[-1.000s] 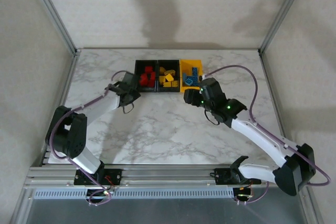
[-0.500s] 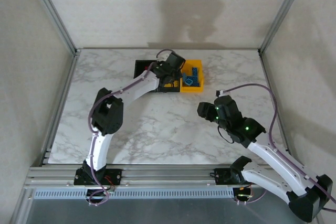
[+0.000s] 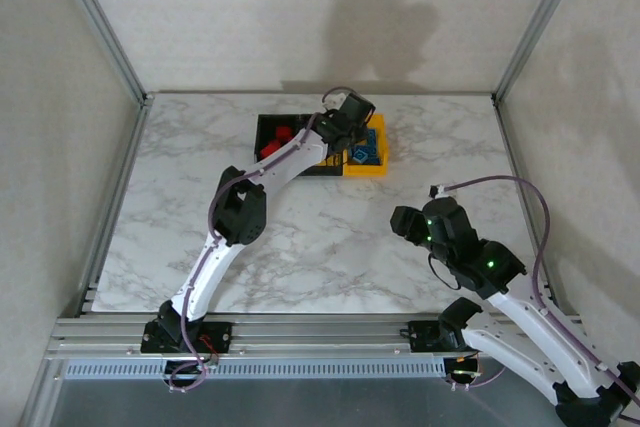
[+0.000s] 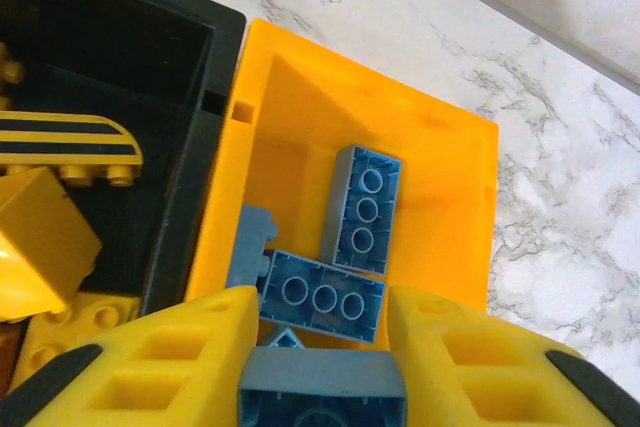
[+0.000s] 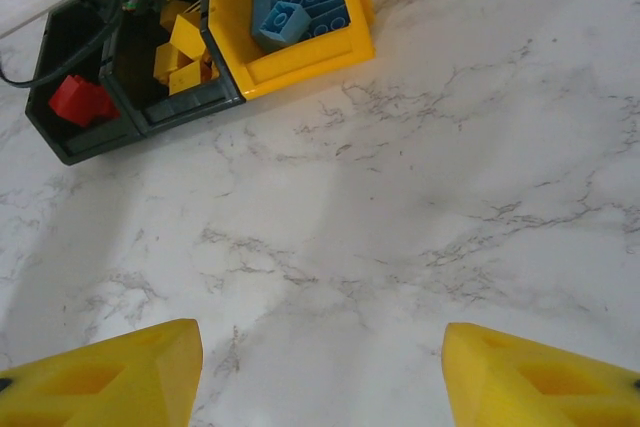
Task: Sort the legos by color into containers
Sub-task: Place the lego in the container, then reset both arms
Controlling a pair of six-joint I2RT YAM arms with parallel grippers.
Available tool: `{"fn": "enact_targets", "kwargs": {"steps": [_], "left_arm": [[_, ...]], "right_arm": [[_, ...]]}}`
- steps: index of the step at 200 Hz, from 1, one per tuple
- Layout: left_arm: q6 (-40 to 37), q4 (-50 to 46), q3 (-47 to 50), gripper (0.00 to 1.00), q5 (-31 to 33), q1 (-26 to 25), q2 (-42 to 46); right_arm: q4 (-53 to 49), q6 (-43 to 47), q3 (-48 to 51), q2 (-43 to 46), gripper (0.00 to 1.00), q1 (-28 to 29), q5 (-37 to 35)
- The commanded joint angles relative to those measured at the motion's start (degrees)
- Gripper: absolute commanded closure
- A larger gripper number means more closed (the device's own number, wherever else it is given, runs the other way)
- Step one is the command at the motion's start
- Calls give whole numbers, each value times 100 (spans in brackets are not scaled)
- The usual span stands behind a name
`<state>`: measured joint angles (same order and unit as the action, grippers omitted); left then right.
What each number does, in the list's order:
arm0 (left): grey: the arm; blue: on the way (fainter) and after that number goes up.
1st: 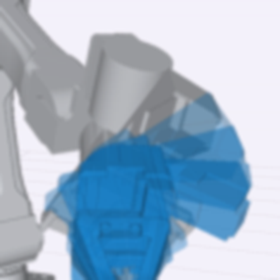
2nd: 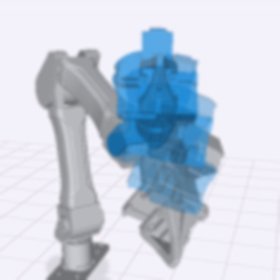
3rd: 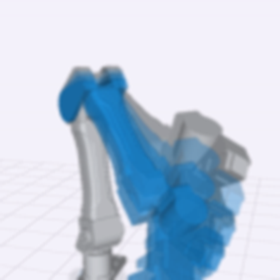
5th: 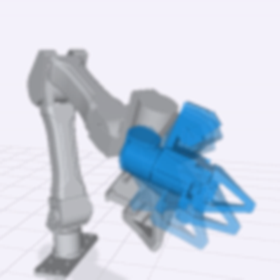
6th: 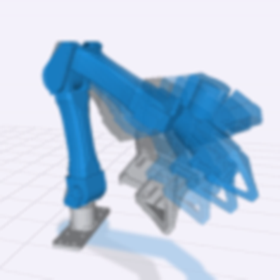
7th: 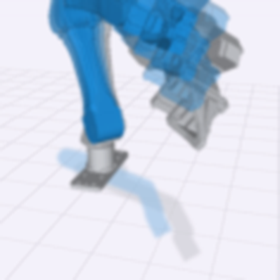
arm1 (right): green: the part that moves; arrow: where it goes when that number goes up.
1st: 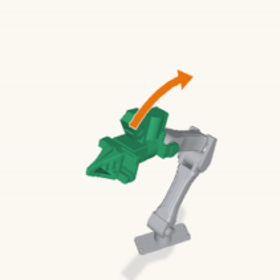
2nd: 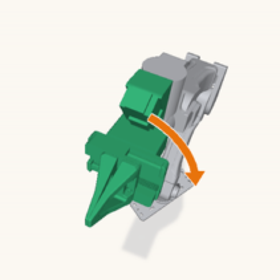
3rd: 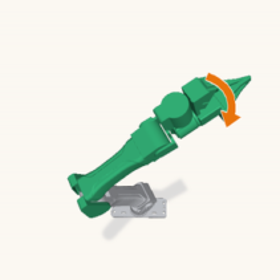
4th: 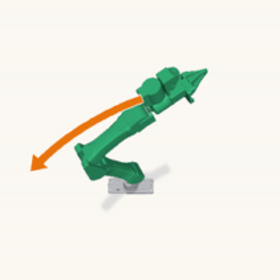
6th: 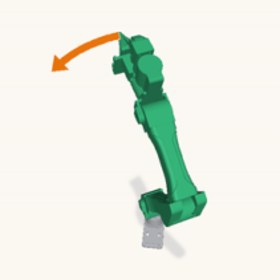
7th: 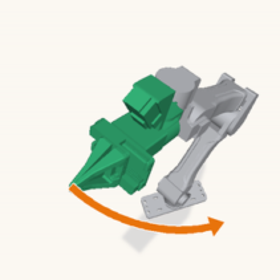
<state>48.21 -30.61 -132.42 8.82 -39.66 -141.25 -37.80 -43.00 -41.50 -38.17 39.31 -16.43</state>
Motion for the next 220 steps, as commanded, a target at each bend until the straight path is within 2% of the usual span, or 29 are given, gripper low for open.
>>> {"fn": "enact_targets", "kwargs": {"steps": [1, 48, 103, 116, 131, 163, 172, 189, 198, 210, 220], "left_arm": [[-16, 225, -355, 63, -168, -46, -270], [-44, 424, -508, 42, -361, -43, -379], [-352, 416, -434, 38, -480, -174, 173], [-515, 440, -147, 35, -448, -242, 543], [-664, 597, 505, 33, -467, -278, 1117], [-1034, 1380, 2774, 25, -347, -271, 2775], [-1152, 1602, 3407, 20, -221, -257, 3272], [-1336, 1958, 4593, 11, 76, -174, 4235], [-1432, 2139, 5207, 1, 252, -89, 4736], [-1527, 2320, 5965, 0, 449, 114, 5349], [-1604, 2453, 6546, 0, 555, 329, 5818]], "right_arm": [[-193, -113, -25, 101, 35, 6, -142], [-163, -109, 13, 135, 36, 7, -142], [95, -38, 161, 62, 35, 5, -80], [222, -17, 207, 4, 30, 7, -133], [391, 37, 200, -122, 24, 7, -235], [811, 258, 15, -595, 15, -2, -548], [947, 329, -30, -722, 14, -3, -732], [1111, 377, -141, -1031, 13, -45, -1398], [1226, 428, -183, -1191, 10, -79, -1810], [1527, 613, -141, -1364, 6, -116, -2473], [2188, 1026, 127, -1396, 2, -117, -3024]]}}
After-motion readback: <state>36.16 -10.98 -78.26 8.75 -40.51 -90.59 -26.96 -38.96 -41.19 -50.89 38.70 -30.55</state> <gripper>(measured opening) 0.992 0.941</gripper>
